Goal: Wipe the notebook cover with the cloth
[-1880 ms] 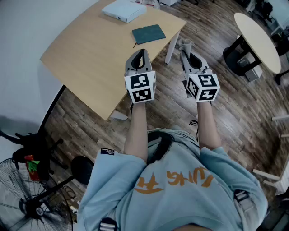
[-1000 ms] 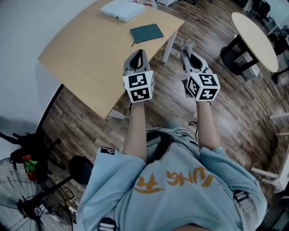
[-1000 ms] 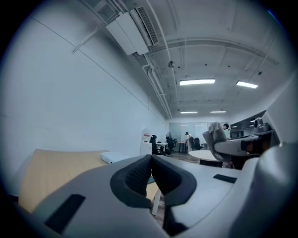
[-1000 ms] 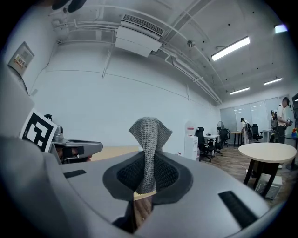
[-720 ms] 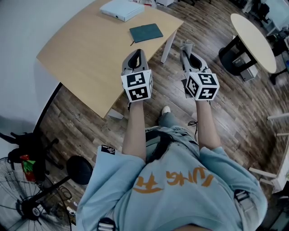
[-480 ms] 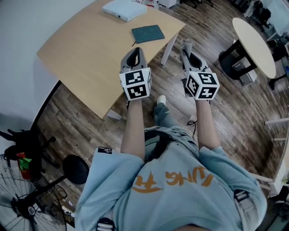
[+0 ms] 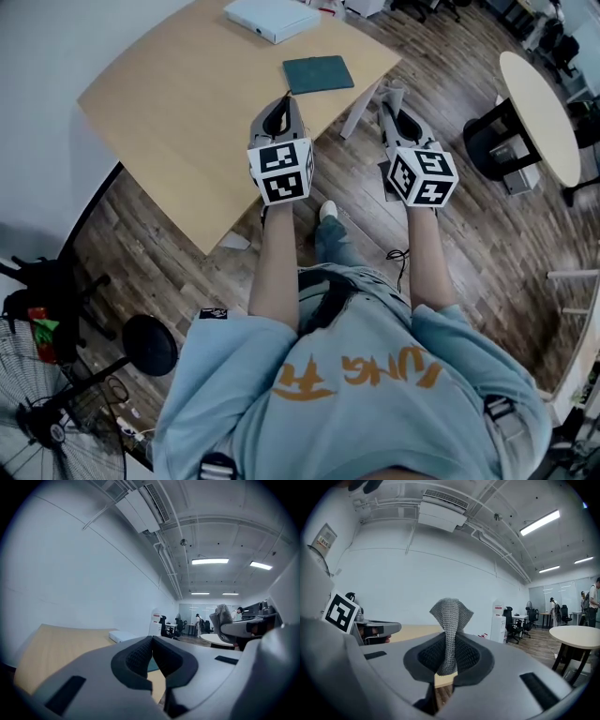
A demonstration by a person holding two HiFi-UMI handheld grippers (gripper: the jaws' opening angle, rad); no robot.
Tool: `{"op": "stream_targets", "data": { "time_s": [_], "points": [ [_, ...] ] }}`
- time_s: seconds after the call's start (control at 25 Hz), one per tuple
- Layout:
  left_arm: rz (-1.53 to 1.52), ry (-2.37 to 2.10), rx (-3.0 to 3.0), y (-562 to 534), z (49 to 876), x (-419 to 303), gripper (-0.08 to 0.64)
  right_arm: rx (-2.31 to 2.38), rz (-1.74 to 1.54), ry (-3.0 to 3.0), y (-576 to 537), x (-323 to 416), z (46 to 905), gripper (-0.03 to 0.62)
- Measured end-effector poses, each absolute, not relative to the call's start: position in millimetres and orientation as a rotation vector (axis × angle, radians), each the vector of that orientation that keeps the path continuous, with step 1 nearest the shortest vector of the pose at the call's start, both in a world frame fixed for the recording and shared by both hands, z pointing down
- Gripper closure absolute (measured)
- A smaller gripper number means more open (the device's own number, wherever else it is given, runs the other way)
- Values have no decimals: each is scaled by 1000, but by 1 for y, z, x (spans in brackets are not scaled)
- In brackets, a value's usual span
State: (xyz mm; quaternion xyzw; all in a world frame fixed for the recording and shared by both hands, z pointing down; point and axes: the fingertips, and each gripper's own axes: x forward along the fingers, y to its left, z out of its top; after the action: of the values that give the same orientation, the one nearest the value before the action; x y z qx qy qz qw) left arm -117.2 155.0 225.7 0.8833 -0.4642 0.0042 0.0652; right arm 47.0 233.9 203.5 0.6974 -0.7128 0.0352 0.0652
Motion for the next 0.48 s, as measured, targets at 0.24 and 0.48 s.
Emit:
{"op": "stream_targets", "data": {
  "time_s": [0.24, 0.48],
  "points": [
    [62, -1409, 2626, 121, 242, -95, 543, 2103, 168, -2156, 195, 77, 214, 566],
    [188, -1381, 2557, 80, 286, -65, 543, 2092, 294, -2154, 142, 109, 245, 566]
  ]
}}
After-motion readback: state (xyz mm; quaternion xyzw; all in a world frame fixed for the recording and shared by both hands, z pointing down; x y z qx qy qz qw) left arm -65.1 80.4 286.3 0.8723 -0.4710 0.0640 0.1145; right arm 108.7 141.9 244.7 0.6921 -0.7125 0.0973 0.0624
